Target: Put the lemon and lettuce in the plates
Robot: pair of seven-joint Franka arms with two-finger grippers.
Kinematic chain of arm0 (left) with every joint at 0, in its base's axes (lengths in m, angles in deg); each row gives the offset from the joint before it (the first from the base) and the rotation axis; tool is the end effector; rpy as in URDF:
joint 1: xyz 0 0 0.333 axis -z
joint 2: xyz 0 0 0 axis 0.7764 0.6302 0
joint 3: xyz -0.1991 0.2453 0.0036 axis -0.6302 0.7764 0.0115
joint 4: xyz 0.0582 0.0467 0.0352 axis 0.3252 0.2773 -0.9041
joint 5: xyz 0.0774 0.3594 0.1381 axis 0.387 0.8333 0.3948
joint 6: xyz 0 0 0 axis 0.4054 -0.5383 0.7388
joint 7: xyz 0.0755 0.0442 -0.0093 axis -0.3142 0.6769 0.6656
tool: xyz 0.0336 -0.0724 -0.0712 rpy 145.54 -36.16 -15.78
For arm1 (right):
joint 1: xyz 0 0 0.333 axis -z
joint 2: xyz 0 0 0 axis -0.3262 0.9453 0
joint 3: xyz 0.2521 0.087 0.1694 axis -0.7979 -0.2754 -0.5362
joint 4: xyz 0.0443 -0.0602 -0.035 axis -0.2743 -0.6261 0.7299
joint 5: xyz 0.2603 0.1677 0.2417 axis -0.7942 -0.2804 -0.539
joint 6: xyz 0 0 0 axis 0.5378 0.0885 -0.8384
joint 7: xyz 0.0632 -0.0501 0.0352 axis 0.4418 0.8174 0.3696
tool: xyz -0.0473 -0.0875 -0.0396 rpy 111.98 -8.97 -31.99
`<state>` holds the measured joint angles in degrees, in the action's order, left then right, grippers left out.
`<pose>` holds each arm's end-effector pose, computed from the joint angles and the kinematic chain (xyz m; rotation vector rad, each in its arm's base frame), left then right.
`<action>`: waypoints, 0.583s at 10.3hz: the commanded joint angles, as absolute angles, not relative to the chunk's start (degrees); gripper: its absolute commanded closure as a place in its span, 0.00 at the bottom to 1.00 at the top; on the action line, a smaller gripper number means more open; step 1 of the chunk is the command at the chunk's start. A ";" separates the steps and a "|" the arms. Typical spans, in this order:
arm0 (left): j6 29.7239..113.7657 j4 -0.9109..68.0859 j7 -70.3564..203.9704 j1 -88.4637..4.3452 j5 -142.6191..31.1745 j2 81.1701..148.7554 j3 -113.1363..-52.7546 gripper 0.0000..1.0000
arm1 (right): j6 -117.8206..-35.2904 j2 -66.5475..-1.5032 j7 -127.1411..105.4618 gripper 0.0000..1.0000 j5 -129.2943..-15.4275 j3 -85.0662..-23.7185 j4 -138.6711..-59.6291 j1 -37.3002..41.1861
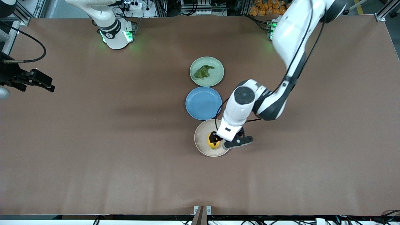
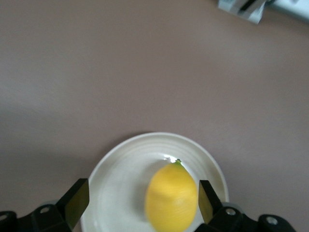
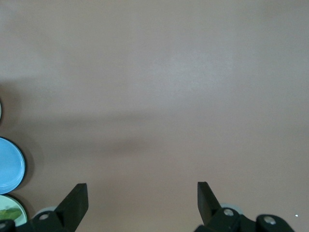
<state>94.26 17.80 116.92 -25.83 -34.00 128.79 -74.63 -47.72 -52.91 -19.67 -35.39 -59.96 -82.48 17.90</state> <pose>0.6257 -0.4053 0.3109 2.9226 0.4171 0.3753 0.5741 0.0125 0.6378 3.1401 -0.0697 -0.0064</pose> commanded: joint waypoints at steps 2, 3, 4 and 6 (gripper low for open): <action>82.06 20.01 117.14 -27.98 -33.20 118.55 -74.64 0.00 | -47.42 -54.06 -19.47 0.00 -36.22 -59.75 -83.45 18.07; 78.02 20.01 116.79 -29.39 -33.20 116.00 -74.73 0.00 | -47.42 -54.06 -19.39 0.00 -36.13 -59.75 -83.36 18.16; 74.59 20.01 116.70 -31.14 -33.28 113.62 -74.90 0.00 | -47.42 -54.06 -19.39 0.00 -36.13 -59.75 -83.45 17.99; 67.73 20.01 106.92 -37.36 -41.40 108.79 -74.90 0.00 | -47.42 -53.97 -19.56 0.00 -36.04 -59.67 -83.45 17.90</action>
